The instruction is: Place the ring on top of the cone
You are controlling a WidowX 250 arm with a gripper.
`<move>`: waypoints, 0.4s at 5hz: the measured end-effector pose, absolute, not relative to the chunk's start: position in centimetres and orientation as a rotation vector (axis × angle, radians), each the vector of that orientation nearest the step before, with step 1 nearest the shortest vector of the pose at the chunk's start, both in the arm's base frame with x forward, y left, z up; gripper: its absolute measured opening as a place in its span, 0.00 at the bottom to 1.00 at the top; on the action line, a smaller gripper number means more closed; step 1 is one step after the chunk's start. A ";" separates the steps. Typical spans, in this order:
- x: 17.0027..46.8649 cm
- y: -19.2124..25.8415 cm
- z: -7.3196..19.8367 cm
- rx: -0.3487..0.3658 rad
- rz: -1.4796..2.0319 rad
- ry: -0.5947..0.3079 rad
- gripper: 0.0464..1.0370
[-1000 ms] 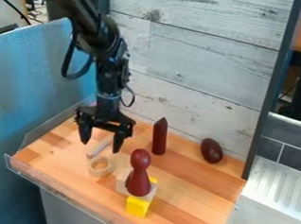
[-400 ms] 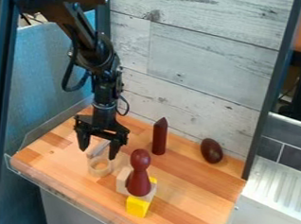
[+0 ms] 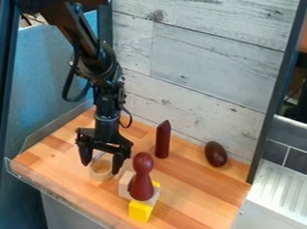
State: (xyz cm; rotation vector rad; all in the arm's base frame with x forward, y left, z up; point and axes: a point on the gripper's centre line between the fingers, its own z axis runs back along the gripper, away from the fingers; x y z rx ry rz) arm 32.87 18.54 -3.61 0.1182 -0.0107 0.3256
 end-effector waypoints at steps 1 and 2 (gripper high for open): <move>32.9 18.0 -3.7 0.119 0.308 -0.005 0.96; 32.9 18.4 -3.4 0.137 0.321 0.013 0.96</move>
